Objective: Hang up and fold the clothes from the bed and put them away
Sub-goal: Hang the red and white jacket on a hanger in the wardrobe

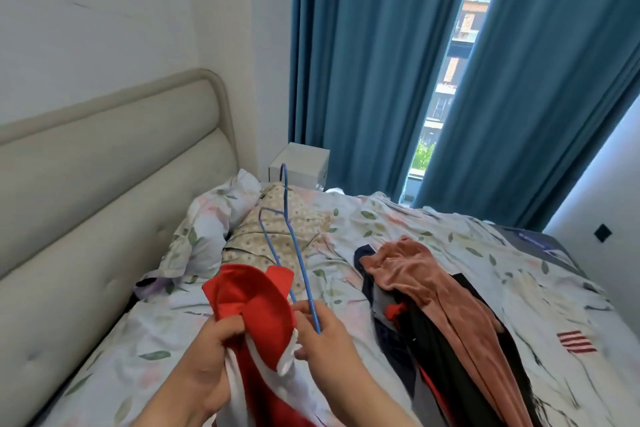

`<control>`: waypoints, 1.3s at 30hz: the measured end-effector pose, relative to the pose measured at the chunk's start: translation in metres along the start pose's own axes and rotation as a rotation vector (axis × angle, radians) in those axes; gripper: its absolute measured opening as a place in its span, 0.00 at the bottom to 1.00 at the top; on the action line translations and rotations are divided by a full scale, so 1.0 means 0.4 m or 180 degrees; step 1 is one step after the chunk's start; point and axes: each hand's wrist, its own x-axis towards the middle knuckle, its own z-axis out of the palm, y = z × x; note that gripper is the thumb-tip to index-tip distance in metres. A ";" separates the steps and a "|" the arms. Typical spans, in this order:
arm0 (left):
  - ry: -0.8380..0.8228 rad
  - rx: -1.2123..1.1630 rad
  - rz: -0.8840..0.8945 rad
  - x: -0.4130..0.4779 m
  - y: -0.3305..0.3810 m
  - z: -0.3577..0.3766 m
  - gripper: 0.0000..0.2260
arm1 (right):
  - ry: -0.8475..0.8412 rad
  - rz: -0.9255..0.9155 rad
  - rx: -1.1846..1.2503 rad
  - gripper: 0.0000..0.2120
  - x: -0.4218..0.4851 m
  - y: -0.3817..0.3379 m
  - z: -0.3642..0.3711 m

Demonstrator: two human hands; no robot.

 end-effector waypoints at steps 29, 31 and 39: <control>-0.0786 0.1851 0.2051 0.005 -0.076 0.057 0.14 | 0.1105 -0.0469 0.1323 0.08 -0.079 -0.077 0.043; -0.0369 0.2018 0.2120 0.012 -0.064 0.056 0.12 | 0.1143 -0.0475 0.1184 0.05 -0.086 -0.083 0.043; 0.0457 0.2469 0.1859 0.091 0.111 0.051 0.20 | 0.1300 -0.0473 0.0005 0.13 -0.079 -0.151 -0.067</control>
